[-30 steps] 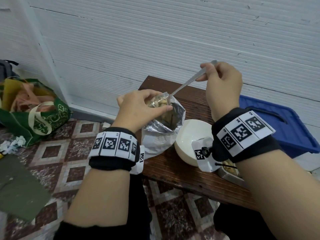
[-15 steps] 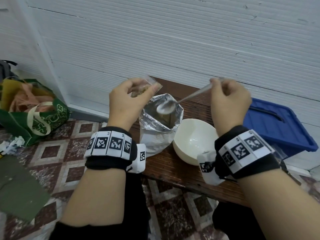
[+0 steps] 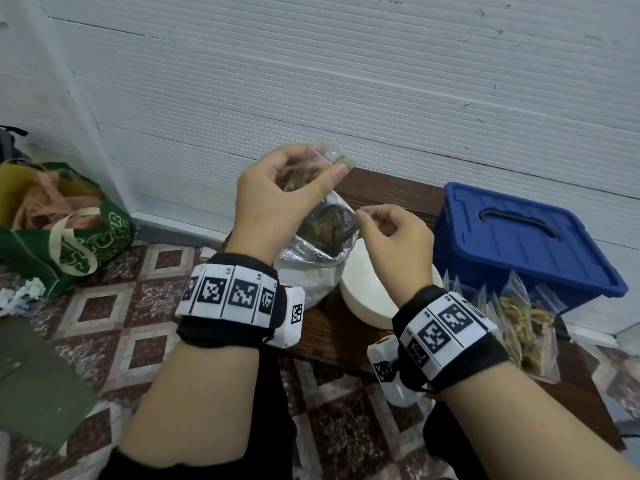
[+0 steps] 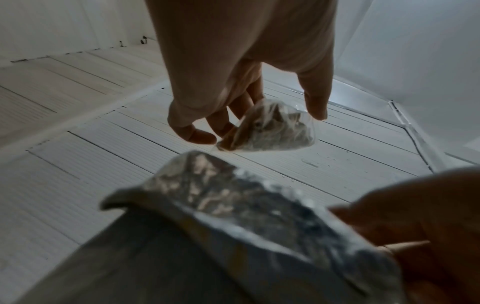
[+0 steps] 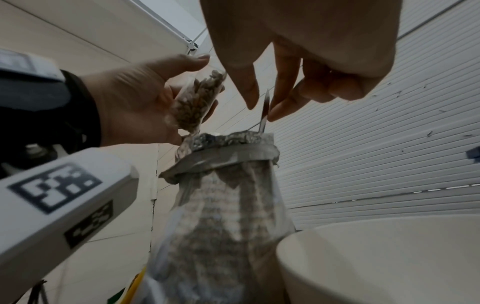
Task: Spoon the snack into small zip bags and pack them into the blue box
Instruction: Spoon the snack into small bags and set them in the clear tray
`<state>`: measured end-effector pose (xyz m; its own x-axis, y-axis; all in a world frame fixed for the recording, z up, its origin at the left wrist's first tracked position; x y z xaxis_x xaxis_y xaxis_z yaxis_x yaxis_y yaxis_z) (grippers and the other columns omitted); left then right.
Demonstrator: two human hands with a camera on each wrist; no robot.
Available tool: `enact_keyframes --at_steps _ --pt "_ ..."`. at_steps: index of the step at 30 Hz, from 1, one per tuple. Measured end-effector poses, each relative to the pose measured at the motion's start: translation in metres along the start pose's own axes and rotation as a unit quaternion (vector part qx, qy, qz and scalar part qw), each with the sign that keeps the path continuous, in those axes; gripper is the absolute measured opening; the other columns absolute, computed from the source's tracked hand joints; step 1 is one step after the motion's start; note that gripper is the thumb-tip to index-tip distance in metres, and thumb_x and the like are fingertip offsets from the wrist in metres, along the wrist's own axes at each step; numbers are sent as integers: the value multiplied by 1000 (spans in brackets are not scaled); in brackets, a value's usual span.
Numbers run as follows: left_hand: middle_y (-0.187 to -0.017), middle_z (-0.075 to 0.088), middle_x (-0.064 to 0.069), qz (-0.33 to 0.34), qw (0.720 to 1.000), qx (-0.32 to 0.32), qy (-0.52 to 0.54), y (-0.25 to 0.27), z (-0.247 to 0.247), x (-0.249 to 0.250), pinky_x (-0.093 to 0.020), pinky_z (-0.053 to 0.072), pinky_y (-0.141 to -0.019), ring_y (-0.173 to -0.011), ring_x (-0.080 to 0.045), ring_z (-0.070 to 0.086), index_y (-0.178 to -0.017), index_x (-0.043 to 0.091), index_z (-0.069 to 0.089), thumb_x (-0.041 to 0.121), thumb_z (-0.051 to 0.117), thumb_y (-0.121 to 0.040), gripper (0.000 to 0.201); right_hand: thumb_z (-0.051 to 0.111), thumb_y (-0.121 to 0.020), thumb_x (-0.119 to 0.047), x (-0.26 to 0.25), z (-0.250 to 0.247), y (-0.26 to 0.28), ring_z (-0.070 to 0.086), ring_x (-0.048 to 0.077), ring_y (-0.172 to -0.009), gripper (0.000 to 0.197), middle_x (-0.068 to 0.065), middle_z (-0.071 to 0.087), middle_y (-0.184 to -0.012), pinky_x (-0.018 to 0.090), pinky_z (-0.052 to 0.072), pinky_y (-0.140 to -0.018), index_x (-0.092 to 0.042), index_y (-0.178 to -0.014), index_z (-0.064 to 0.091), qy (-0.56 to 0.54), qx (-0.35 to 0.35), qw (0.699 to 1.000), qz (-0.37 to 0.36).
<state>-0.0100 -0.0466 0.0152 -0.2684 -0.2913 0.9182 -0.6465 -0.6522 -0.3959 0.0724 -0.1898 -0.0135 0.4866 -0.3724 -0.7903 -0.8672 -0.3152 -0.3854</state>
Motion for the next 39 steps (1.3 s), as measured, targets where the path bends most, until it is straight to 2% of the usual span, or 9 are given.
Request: enact_keyframes --at_steps 4,8,11,13,15,18,26,33,39 --pt "-102 73 8 4 999 -34 -3 6 23 4 -28 57 -84 -95 -4 68 -104 17 72 38 83 -71 41 56 -93 -36 4 -23 -4 52 -5 -64 21 -9 64 -72 11 40 -64 -28 -77 66 -70 21 996 45" --pt "-98 74 5 19 996 -89 15 20 59 12 -28 56 -86 -93 -2 68 -108 14 72 30 83 -74 39 52 -96 -34 10 -57 -4 59 4 -67 33 -6 66 -63 22 46 -72 -22 -73 72 -179 85 976 87" --pt "-95 72 9 40 991 -121 31 33 88 16 -13 49 -80 -87 5 65 -109 14 72 23 82 -76 35 50 -97 -21 12 -83 2 50 -6 -46 36 -14 56 -45 10 39 -54 -12 -68 68 -240 89 960 108" --pt "-96 73 7 51 988 -143 28 40 105 14 -16 51 -81 -88 2 66 -109 17 71 27 81 -77 36 49 -97 -17 19 -98 9 49 -5 -41 35 -10 57 -44 8 37 -48 -6 -69 65 -270 90 950 126" --pt "-97 73 6 61 984 -167 11 49 120 11 -22 53 -83 -90 -4 67 -110 24 71 37 78 -76 37 50 -97 -20 29 -109 15 50 -5 -44 35 -8 60 -49 13 37 -56 -9 -68 66 -266 94 950 135" --pt "-95 71 7 55 980 -190 5 60 138 1 -17 49 -82 -88 -2 64 -110 28 70 36 78 -76 36 53 -94 -26 47 -122 21 50 -3 -49 36 -8 61 -52 21 33 -62 -18 -63 70 -258 100 947 165" --pt "-105 71 13 14 966 -259 -9 80 161 -26 -6 40 -85 -100 4 61 -113 28 69 29 76 -81 32 62 -88 -15 75 -141 24 64 2 -68 24 -3 70 -65 16 45 -69 -12 -66 72 -140 32 976 163" --pt "-107 66 24 -13 945 -324 -42 82 165 -42 1 34 -85 -104 14 56 -119 33 64 27 84 -71 53 62 -88 -17 86 -144 21 67 23 -83 27 8 71 -71 36 51 -85 -7 -65 71 -90 26 984 154" --pt "-103 66 22 -12 936 -344 -73 80 165 -56 2 34 -83 -101 14 56 -114 27 67 26 85 -69 48 61 -90 -21 85 -142 20 67 12 -81 25 2 73 -74 28 48 -80 -11 -70 73 -83 -6 985 151"
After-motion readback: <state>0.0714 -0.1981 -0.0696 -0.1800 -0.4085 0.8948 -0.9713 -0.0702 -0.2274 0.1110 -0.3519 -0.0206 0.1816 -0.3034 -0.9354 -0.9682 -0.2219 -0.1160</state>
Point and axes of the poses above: each hand's wrist, its own y-axis away from the middle knuckle, its own z-axis out of the palm, x = y × z, the point moved 4 cm from there along -y, towards the middle knuckle
